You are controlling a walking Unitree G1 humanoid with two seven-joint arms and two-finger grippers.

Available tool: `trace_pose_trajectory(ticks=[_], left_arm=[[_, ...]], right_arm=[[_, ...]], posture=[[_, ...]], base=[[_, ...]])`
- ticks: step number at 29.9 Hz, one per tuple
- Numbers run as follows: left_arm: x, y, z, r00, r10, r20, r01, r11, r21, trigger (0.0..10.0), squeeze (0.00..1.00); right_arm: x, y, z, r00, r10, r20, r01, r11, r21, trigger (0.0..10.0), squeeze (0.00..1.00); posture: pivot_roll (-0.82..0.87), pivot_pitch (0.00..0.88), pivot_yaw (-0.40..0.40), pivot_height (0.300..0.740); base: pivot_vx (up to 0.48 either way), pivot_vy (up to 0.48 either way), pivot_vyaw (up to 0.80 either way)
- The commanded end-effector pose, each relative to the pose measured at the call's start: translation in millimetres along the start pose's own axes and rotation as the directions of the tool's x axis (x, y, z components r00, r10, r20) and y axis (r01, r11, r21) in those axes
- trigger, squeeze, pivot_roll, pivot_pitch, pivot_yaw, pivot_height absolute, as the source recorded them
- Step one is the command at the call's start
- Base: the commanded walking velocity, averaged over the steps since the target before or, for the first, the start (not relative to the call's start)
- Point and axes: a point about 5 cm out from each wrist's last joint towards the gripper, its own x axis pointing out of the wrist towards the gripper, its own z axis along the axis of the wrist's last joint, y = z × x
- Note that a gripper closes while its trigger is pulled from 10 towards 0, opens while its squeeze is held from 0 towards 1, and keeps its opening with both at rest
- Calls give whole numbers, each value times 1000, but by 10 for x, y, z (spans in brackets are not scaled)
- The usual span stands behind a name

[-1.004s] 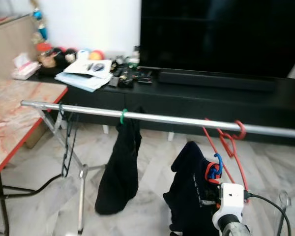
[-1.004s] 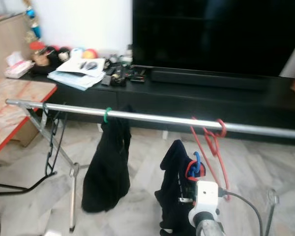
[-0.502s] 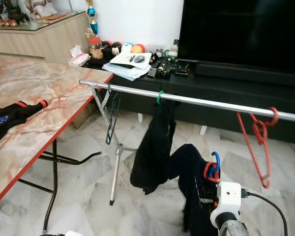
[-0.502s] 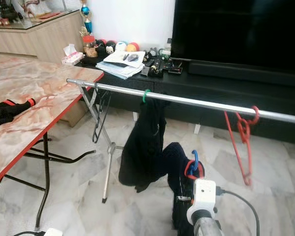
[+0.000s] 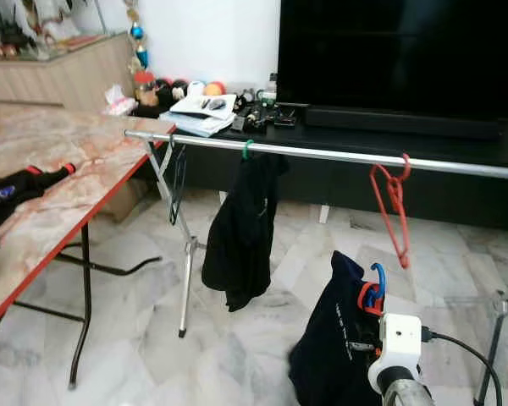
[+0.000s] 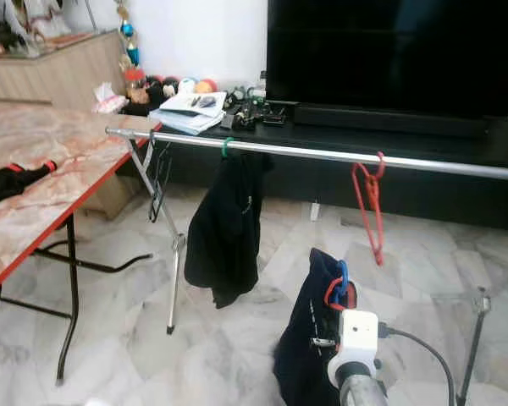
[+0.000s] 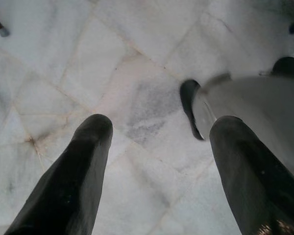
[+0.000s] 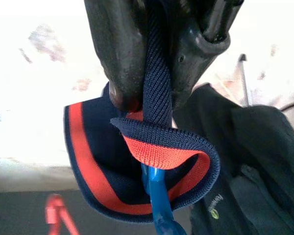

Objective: Hang hanger

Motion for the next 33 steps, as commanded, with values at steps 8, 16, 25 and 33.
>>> trace_pose_trajectory(ticks=[8,16,25,33], left_arm=[[-16,64,-28,1000,14,-15,-14,1000,6,10000,0],[-15,63,-21,1000,16,-14,-16,1000,1,10000,0],[-11,55,-13,1000,14,-13,-14,1000,-2,10000,0],[-11,65,-12,999,26,-19,-26,1000,10,10000,0]], right_arm=[[39,42,60,1000,-5,11,5,1000,20,10000,0],[51,43,73,1000,-9,19,9,1000,10,10000,0],[74,75,68,1000,6,14,-6,1000,15,10000,0],[86,80,74,1000,9,11,-9,1000,15,10000,0]], posture=[[-50,12,16,740],[-45,17,13,740],[-40,27,10,740],[-38,32,11,740]], base=[[-306,0,-100],[-307,0,-466],[-307,0,0],[-182,0,0]])
